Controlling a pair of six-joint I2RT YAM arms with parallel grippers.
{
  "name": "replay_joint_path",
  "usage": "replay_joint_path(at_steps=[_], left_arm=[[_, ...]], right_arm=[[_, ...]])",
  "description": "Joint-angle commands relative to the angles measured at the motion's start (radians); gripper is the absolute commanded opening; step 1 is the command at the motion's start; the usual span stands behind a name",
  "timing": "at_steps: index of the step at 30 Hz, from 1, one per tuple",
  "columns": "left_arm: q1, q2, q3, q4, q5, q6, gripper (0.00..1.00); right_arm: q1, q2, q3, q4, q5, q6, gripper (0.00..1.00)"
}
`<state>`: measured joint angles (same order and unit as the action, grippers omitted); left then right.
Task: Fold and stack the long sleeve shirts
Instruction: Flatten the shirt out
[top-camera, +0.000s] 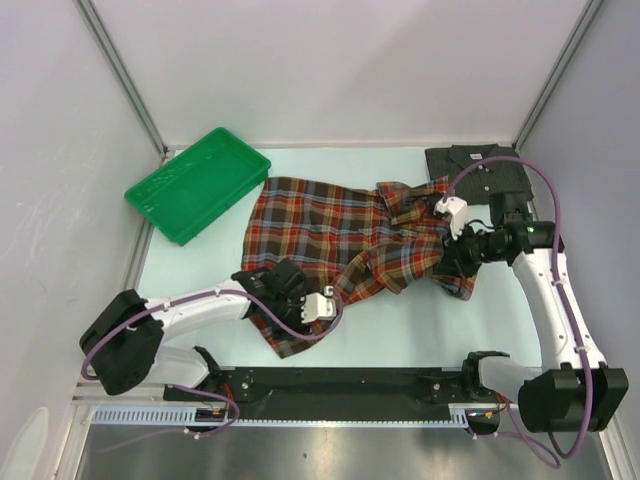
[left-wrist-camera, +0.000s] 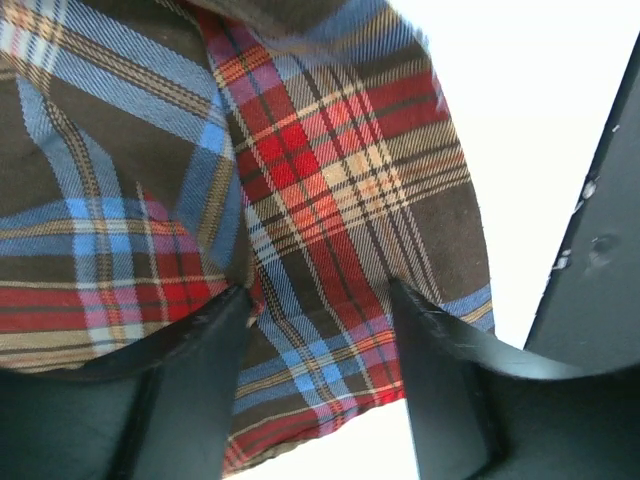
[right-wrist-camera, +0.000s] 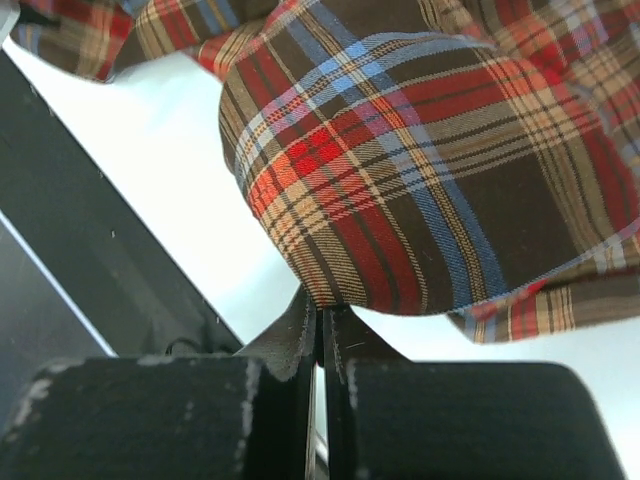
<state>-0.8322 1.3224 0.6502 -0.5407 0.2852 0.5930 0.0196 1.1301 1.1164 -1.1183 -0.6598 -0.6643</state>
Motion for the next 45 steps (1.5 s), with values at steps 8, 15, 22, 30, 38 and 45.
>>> replay_joint_path(at_steps=[8, 15, 22, 30, 38, 45], left_arm=[[0.089, 0.037, 0.006, -0.045, -0.116, 0.117, 0.0], [0.291, -0.054, 0.135, -0.195, -0.06, 0.172, 0.0], [0.352, -0.043, 0.15, -0.182, -0.064, 0.163, 0.0], [0.41, -0.12, 0.255, -0.16, 0.103, 0.148, 0.5], [0.289, -0.111, 0.377, -0.05, 0.25, 0.162, 0.73], [0.004, 0.119, 0.46, 0.142, 0.25, 0.365, 0.73]], right_arm=[[-0.075, 0.039, 0.109, -0.228, 0.059, -0.219, 0.0], [-0.093, -0.108, 0.171, -0.396, 0.012, -0.429, 0.0], [-0.053, -0.271, 0.177, -0.227, -0.086, -0.303, 0.0], [0.048, -0.103, 0.108, 0.223, -0.202, 0.311, 0.0], [0.138, 0.336, 0.049, 0.566, -0.165, 0.632, 0.01], [0.115, 0.545, 0.163, 0.56, -0.173, 0.652, 0.31]])
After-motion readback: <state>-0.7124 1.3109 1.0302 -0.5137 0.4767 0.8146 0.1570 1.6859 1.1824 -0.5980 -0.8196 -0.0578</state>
